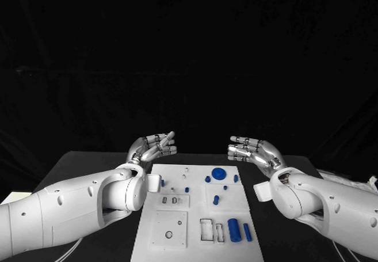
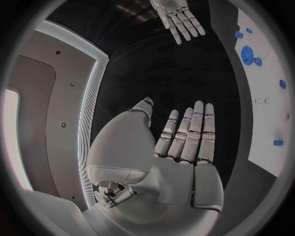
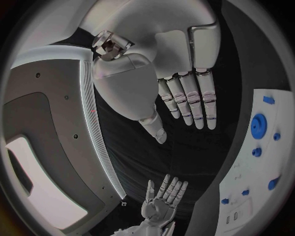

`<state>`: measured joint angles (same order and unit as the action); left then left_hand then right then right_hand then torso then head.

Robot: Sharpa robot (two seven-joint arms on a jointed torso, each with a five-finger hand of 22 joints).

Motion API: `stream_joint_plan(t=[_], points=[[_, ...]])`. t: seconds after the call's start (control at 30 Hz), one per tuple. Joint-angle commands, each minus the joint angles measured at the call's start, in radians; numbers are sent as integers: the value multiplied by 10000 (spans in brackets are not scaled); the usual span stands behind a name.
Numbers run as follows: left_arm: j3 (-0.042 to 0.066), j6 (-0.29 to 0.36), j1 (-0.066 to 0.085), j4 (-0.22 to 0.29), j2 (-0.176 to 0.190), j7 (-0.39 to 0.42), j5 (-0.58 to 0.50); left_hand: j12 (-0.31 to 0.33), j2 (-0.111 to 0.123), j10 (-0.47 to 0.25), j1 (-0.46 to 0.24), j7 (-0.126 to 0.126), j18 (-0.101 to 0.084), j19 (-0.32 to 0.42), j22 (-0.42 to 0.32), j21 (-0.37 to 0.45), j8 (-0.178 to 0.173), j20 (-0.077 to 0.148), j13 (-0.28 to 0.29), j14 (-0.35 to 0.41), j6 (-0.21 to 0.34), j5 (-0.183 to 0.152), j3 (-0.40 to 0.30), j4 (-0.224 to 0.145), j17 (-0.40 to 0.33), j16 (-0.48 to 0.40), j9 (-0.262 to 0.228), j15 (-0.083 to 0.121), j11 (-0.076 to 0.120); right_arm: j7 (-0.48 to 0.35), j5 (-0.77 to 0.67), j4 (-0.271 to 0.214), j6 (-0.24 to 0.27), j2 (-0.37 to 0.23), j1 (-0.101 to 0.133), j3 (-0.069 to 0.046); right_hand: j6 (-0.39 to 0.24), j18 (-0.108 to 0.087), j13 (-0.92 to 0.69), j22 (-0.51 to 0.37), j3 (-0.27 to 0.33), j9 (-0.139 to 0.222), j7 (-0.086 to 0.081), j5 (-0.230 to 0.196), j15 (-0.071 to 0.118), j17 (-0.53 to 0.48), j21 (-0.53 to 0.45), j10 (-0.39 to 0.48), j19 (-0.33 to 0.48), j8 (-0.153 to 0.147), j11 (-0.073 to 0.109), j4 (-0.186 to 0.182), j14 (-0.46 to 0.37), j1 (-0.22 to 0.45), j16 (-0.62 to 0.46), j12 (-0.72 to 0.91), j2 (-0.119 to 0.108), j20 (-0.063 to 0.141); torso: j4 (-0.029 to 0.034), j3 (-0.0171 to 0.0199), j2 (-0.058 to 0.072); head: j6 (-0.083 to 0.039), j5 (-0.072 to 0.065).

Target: Assemble the parts on the task board

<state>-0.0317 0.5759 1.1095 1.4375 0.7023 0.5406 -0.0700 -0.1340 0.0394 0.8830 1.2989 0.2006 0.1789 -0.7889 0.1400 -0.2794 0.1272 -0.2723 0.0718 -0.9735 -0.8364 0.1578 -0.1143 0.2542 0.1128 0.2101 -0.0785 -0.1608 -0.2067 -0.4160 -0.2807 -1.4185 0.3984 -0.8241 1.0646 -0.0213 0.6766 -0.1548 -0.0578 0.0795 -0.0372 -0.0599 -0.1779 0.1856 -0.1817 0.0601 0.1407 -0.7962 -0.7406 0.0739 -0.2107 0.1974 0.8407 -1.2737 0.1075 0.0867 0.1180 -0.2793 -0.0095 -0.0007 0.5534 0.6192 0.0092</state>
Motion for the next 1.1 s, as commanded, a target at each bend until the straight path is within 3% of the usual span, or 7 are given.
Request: stream_joint_plan(t=[0.03,0.23,0.6,0.77,0.87,0.93,1.1], points=[[7,-495,17,123,128,326,-131,-164,-49,776,376,315,60,-879,92,-346,132,277,22,-903,-724,-24,-55,-273,145,254,-25,280,239,-205,-1769,39,162,41,21,-7,2497,-320,-44,85,-399,-73,-452,-138,535,51,613,-2291,-1838,166,437,614,2568,-385,263,133,47,369,-6,12,61,45,-87],[8,-666,22,925,801,3,35,-282,57,2119,1061,-23,70,-1995,137,-705,232,751,32,-2204,-1679,-10,-483,-808,534,509,17,773,681,322,-4308,140,270,-19,208,-46,2775,-318,-54,81,-508,-67,-374,-141,684,74,785,-2643,-2304,26,496,816,3082,-252,168,-34,-82,542,-9,24,344,-52,-157],[63,-1640,60,2669,1893,-270,-414,119,407,3136,989,-218,40,-3053,372,-1334,-142,1213,-4,-3517,-2029,-26,-837,-873,1646,1313,119,1204,987,1830,-8072,246,-89,-73,793,-161,3870,-287,-132,1024,-813,-121,125,-108,1796,990,2829,-4503,-4863,59,1232,899,6470,-558,1468,46,-565,1801,237,-4,1081,-243,-513],[126,-1858,90,3200,2193,-318,-641,379,471,3164,821,-197,9,-3121,522,-1601,-353,1257,5,-3403,-2035,-29,-882,-849,2345,1963,119,1214,957,2720,-9962,319,-651,24,1127,-177,3922,-245,-106,1809,-823,-80,186,-470,1975,2765,4218,-4515,-5683,-104,1409,860,6788,-223,4375,-251,-699,2078,446,-42,1389,-299,-758],[162,-1907,115,3449,2363,-344,-686,471,472,3146,764,-171,7,-3068,567,-1670,-424,1249,11,-3239,-2040,-34,-893,-851,2583,2172,117,1196,940,3208,-11017,314,-879,90,1306,-181,3959,-225,-110,2365,-1025,-87,222,-321,1977,5701,5106,-4458,-5824,-100,1383,883,6737,-126,7527,-223,-730,2104,528,-65,1555,-369,-860],[187,-1936,137,3599,2459,-359,-701,529,469,3132,738,-161,12,-3082,613,-1752,-472,1251,14,-3210,-2039,-33,-903,-865,2762,2360,116,1200,932,3607,-11720,275,-1000,121,1405,-185,3971,-36,-113,4020,-1267,-86,218,-501,1992,7779,6687,-4424,-6008,-112,1378,874,6815,-57,9451,-228,-753,2083,581,-76,1656,-416,-919],[234,-1981,236,3877,2597,-386,-717,639,466,3147,674,-167,12,-3144,794,-2067,-566,1284,28,-3129,-2076,-31,-926,-920,3332,3005,111,1226,940,4367,-13060,188,-1360,196,1543,-196,4034,298,-87,6956,-1478,-98,221,-948,1916,8411,9142,-4105,-6391,-96,1310,834,6556,114,10051,-254,-893,2025,688,-123,1853,-464,-1011]])
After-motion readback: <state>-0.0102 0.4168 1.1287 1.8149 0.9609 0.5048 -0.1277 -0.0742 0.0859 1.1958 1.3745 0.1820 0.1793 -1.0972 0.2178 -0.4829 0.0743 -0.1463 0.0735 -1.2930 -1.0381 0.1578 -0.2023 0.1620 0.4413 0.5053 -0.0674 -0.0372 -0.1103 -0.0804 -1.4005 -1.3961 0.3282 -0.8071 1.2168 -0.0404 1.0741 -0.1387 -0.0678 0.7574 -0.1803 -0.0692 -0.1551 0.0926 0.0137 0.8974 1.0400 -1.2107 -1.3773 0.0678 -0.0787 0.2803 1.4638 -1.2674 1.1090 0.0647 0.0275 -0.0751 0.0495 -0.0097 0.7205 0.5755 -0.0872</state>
